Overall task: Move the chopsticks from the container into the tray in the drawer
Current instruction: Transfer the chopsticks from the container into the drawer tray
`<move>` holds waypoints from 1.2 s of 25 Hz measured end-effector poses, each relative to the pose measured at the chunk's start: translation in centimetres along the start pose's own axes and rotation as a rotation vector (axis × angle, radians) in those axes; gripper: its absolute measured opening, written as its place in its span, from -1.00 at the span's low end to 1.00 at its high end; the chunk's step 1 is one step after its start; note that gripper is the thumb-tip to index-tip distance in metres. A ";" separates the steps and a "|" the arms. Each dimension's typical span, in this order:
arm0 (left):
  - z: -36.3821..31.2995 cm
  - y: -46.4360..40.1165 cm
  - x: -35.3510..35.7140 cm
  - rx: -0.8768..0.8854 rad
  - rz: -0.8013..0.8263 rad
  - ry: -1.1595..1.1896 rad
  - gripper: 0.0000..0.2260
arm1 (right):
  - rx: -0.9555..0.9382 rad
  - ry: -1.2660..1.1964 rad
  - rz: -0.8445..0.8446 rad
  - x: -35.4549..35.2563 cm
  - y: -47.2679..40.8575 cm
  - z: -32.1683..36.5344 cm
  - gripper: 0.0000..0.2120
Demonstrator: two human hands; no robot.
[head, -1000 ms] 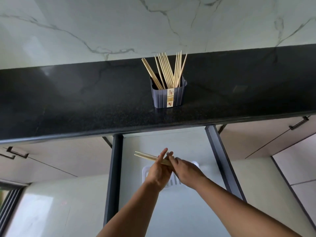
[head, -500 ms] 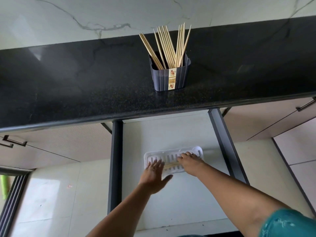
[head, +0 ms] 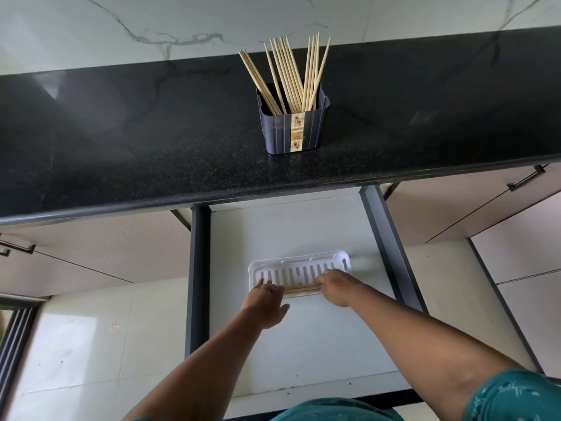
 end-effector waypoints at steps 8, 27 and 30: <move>0.5 0.8 -4.5 -0.090 -0.278 0.134 -0.61 | -0.066 -0.099 -0.313 -4.2 1.8 2.5 -0.72; 7.6 -9.7 -35.7 -0.192 -0.823 0.401 -0.66 | -0.056 -0.750 -1.054 -35.6 -2.1 13.4 -0.69; 8.5 -12.2 -36.6 -0.203 -0.788 0.394 -0.61 | 0.151 -0.675 -0.939 -37.3 -5.4 11.7 -0.34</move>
Point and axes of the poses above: each hand's wrist, its own y-axis away from the middle knuckle, its own x-axis out of the palm, z = x × y, the point moved 5 cm from there along -y, towards the middle knuckle, and after that the axes turned 14 degrees about -y, right-handed, at the moved point
